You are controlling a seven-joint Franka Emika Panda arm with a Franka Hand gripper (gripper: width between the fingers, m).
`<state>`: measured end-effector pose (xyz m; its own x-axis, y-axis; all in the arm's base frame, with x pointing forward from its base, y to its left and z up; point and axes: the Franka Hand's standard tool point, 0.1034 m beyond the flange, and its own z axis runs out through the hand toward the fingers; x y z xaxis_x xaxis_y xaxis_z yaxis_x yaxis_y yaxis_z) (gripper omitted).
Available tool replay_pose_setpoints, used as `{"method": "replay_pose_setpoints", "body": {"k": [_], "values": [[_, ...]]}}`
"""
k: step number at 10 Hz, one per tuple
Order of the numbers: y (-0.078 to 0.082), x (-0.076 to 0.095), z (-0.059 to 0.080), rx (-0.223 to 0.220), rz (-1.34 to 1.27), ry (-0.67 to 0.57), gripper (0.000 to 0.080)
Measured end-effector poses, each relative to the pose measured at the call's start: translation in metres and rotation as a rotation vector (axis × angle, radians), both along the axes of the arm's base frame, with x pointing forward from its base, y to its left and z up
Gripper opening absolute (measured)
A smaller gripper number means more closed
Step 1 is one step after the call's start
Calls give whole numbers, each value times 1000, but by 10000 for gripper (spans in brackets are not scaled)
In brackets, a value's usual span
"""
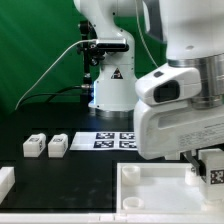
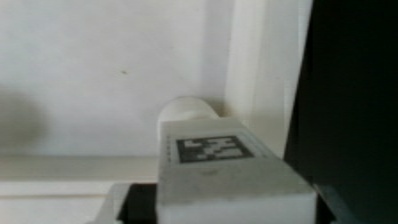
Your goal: Assemble one leg
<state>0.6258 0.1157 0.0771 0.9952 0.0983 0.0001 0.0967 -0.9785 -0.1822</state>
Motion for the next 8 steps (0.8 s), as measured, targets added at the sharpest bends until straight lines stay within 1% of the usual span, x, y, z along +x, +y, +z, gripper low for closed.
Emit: {"method": "replay_pose_setpoints", "body": {"k": [2,4,7,8], "values": [[0,0,0,0,0,0,299],[0,0,0,4,-67,13,299],[1,1,0,20,-571,114,299],[0,1,-1,46,-726,156,299]]}}
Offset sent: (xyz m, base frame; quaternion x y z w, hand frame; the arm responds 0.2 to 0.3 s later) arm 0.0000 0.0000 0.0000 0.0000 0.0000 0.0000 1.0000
